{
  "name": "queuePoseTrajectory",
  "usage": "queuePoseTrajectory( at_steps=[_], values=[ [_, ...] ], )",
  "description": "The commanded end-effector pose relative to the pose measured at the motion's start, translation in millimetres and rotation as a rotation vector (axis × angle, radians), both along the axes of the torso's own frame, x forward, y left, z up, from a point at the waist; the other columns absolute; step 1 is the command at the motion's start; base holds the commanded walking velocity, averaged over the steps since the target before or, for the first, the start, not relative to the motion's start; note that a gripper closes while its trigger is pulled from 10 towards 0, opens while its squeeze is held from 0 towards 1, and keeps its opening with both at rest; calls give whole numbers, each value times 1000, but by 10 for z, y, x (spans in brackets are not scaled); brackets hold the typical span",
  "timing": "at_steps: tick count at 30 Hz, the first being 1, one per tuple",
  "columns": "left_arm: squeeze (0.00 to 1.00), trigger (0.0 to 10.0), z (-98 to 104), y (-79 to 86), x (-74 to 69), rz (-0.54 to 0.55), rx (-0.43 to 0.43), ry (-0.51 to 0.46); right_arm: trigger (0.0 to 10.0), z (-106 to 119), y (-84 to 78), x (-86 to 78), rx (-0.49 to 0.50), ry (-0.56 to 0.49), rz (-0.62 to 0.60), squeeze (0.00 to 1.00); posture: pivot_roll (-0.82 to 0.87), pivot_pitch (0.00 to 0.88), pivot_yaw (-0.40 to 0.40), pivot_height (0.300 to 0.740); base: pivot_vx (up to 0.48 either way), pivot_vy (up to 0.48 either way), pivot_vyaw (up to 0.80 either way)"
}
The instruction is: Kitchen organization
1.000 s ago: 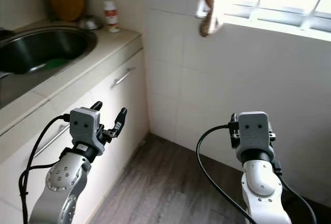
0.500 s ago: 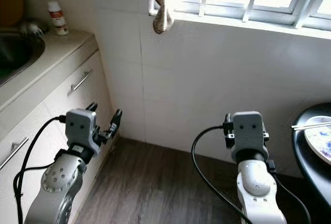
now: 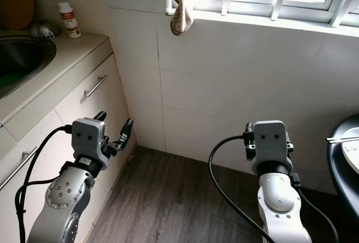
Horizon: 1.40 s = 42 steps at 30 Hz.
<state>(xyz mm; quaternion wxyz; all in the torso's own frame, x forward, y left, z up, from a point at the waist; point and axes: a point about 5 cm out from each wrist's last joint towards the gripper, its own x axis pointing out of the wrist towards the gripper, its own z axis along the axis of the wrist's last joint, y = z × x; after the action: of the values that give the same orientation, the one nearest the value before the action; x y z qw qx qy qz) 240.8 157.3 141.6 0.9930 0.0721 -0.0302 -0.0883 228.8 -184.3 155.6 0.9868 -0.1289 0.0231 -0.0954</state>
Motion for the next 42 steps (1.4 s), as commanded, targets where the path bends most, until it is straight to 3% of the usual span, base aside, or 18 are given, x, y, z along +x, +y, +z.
queuePoseTrajectory(
  at_steps=[1, 27, 42],
  values=[
    [0, 10000, 0, -12, 0, -2, 6, 0, 10000, -10, -33, -14, 7, 6, -20, 0, 52, 0, -21, 740, 0, 0, -800],
    [0, 10000, 10, -20, 11, -4, 9, 0, 10000, 24, -28, -3, -13, -8, -9, 0, 50, 0, -21, 740, 0, 0, -800],
    [0, 10000, 18, -27, 19, -9, 14, -3, 10000, 36, -27, 6, -30, -13, -4, 0, 48, 0, -19, 740, 0, -17, 0]
  ],
)
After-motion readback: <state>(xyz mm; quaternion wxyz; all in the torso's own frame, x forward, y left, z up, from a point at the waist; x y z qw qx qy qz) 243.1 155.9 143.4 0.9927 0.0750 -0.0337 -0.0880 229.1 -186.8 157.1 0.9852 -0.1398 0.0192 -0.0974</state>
